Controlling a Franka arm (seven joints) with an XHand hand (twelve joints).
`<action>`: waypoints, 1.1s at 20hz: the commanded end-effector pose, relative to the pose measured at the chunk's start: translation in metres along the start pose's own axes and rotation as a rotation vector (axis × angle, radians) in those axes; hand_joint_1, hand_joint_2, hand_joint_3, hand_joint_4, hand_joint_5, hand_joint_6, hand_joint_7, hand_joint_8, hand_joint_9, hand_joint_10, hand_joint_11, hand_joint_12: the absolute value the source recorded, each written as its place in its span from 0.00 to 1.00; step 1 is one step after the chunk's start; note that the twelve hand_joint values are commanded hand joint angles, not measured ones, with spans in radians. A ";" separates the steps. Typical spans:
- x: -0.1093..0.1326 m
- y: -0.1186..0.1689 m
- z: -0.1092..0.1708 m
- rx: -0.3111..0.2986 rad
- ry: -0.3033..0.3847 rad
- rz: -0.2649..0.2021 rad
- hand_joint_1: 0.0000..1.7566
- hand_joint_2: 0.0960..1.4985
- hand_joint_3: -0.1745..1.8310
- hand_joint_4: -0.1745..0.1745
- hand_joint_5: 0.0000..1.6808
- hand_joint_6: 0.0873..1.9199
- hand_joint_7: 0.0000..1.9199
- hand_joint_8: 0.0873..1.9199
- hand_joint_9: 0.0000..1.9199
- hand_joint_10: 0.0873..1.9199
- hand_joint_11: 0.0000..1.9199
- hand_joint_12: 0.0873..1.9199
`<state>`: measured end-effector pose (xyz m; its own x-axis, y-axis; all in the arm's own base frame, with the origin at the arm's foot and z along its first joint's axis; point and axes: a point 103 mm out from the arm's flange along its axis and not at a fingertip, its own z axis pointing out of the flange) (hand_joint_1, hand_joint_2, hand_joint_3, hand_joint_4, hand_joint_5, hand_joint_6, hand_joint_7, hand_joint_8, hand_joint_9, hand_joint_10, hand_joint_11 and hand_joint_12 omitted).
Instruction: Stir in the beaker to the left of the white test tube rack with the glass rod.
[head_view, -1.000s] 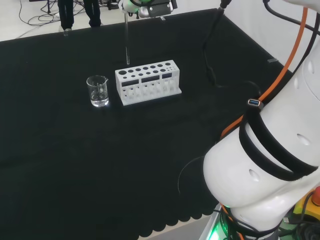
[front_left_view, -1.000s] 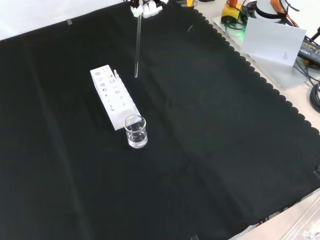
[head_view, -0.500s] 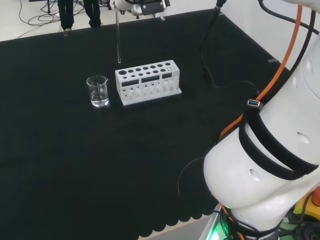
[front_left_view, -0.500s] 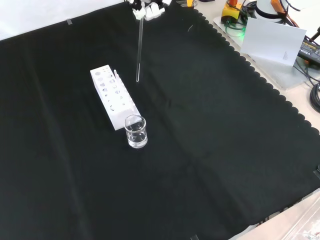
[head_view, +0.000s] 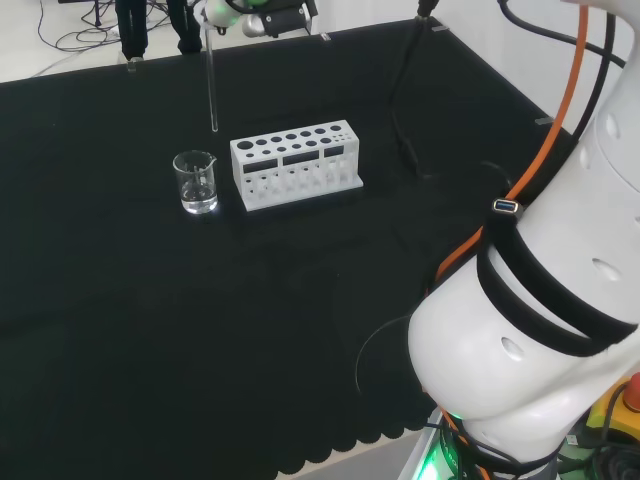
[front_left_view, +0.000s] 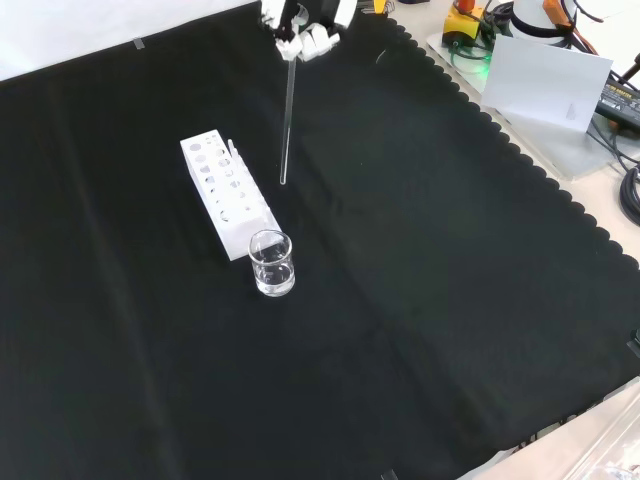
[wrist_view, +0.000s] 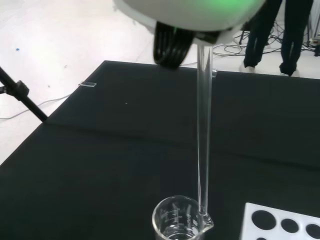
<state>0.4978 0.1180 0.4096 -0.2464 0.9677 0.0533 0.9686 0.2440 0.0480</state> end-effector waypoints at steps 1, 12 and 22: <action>0.013 0.011 0.008 -0.003 0.007 -0.035 0.75 0.36 0.52 0.00 0.69 0.35 0.63 0.58 0.91 0.34 0.90 0.35; -0.003 0.029 0.036 0.014 0.024 -0.029 0.75 0.36 0.52 0.00 0.69 0.35 0.63 0.58 0.91 0.34 0.90 0.35; 0.003 0.043 0.061 0.045 0.014 -0.051 0.75 0.36 0.52 0.00 0.69 0.34 0.63 0.58 0.91 0.34 0.90 0.35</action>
<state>0.5337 0.1289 0.3571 -0.2833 0.9563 0.0729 0.9590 0.2835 0.0082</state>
